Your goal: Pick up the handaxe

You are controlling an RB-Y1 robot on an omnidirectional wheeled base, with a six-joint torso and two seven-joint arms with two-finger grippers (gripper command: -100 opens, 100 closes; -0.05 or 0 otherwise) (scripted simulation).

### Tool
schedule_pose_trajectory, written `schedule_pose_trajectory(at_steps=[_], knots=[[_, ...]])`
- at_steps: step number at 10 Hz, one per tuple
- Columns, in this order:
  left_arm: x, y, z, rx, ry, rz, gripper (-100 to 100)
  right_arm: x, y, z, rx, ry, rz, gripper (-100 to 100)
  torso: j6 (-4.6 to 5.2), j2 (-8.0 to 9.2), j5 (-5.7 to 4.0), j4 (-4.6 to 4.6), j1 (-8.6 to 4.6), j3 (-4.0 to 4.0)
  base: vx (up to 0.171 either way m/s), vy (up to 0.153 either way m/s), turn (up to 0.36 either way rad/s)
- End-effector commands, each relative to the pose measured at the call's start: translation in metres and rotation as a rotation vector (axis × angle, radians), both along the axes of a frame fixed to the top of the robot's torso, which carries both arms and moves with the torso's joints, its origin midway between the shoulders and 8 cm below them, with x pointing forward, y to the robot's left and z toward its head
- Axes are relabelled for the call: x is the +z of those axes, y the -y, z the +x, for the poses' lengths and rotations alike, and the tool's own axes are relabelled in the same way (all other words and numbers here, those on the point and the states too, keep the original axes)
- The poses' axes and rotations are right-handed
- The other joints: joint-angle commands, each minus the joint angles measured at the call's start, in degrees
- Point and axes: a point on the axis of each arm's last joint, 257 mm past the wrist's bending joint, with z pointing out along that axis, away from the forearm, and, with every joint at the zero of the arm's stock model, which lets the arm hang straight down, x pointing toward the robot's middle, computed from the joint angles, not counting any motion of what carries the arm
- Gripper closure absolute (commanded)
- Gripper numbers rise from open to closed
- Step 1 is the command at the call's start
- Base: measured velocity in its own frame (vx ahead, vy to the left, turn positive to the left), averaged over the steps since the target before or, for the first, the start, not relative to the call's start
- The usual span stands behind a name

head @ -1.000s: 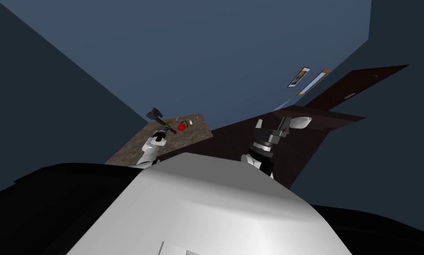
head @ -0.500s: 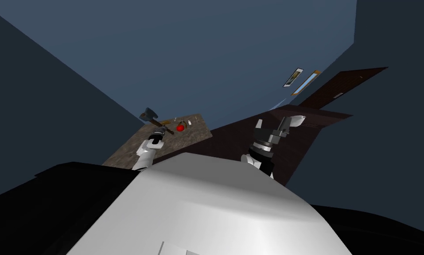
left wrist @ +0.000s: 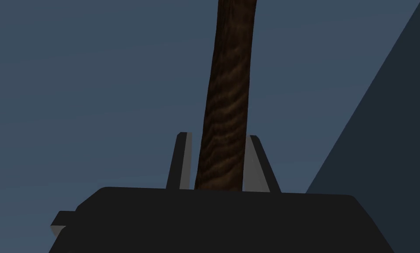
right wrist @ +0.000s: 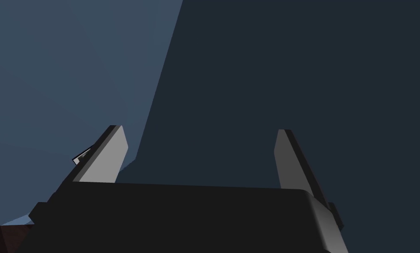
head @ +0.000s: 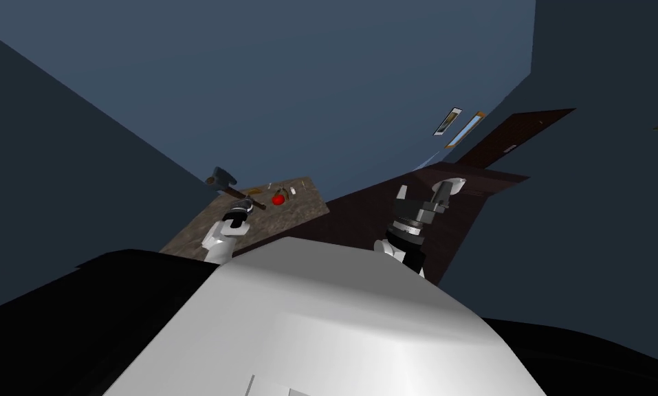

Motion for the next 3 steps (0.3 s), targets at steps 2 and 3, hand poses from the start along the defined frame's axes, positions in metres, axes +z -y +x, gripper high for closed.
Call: schedule_pose_trajectory(at_steps=[2, 3], knots=[[0.0073, 0.0029, 0.0017, -0.007, 0.009, 0.011, 100, 0.0000, 0.0000, 0.0000, 0.000, 0.000, 0.000, 0, 0.03, 0.00, -0.03, 0.01, -0.08, 0.00, 0.000, 0.002, 0.009], [0.0083, 0.0032, 0.0019, -0.007, 0.010, 0.012, 0, 0.0000, 0.0000, 0.0000, 0.000, 0.000, 0.000, 0, 0.03, -0.01, -0.02, 0.00, -0.10, 0.00, 0.000, 0.000, 0.000]])
